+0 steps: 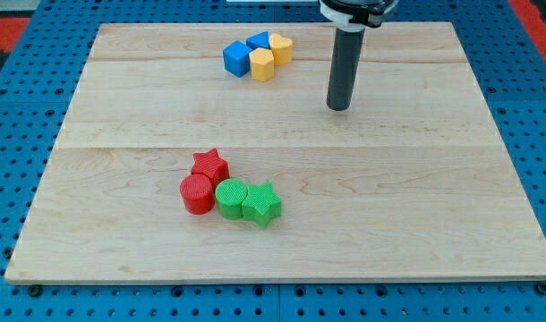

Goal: Push the blue cube away from the group of blocks

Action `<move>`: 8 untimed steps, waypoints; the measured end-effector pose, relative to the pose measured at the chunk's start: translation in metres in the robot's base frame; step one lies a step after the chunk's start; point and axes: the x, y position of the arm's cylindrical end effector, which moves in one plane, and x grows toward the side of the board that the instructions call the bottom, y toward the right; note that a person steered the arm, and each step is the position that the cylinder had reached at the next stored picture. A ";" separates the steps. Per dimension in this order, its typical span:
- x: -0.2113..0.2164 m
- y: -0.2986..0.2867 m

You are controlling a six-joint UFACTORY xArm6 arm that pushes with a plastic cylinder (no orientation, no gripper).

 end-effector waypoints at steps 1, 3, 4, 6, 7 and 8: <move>0.000 0.000; 0.000 0.006; 0.000 0.008; -0.008 -0.014; 0.001 -0.014; -0.059 0.011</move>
